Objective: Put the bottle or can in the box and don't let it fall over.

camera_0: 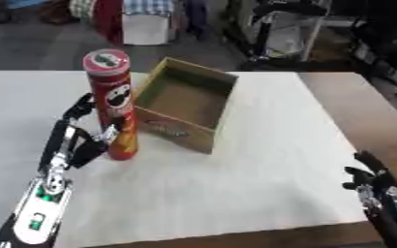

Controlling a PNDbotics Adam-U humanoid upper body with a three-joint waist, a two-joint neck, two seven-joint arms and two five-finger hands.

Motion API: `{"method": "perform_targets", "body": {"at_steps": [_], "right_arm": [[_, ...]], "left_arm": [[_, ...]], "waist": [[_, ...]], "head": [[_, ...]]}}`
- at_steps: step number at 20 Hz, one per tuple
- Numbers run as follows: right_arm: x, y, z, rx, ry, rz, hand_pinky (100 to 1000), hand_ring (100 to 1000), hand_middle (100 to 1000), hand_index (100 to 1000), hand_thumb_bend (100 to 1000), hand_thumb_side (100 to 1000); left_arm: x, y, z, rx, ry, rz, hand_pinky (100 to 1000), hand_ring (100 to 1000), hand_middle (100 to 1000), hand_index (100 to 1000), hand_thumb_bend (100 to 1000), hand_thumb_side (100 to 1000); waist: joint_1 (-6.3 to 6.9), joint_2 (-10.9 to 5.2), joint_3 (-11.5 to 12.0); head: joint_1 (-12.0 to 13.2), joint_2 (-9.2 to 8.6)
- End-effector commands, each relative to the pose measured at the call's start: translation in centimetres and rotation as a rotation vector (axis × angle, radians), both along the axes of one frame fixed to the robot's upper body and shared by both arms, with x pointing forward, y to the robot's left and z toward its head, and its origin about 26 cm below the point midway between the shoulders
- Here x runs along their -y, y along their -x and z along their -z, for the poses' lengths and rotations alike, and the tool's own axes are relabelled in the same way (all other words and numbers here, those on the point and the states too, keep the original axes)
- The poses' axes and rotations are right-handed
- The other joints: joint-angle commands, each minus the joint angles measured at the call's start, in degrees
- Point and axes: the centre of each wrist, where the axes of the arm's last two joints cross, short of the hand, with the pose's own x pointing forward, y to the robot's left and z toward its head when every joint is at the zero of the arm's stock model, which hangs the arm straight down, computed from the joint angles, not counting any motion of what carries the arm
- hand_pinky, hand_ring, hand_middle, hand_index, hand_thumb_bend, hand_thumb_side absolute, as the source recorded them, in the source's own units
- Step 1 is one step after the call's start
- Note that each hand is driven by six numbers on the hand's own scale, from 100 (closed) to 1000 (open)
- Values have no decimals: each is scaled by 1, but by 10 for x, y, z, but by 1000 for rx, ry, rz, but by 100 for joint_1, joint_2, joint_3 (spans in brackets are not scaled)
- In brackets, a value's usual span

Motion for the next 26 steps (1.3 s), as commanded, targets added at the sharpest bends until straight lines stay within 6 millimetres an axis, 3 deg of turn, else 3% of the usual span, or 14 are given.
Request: {"method": "perform_targets", "body": {"at_steps": [1,12,22,26], "right_arm": [[2,-3,-9,29,9,-11,690,839,916,1000,100,740],[1,-3,-8,27,7,-15,689,840,916,1000,100,740],[0,-4,-8,25,7,-17,687,836,912,1000,100,743],[0,-4,-7,24,8,-19,687,835,911,1000,100,744]], "left_arm": [[-1,-10,-2,-1,-1,4,490,906,825,1000,530,762],[4,-29,7,-57,-3,29,552,933,838,1000,557,830],[1,-34,4,-41,-106,87,609,946,855,1000,683,883],[2,-38,-2,-13,-176,70,624,944,857,1000,629,839]], "waist": [[12,-28,-15],[4,-21,-42],[9,-17,-60],[6,-20,-68]], "head": [[-6,-50],[-5,-48],[-9,-54],[-2,-58]]}}
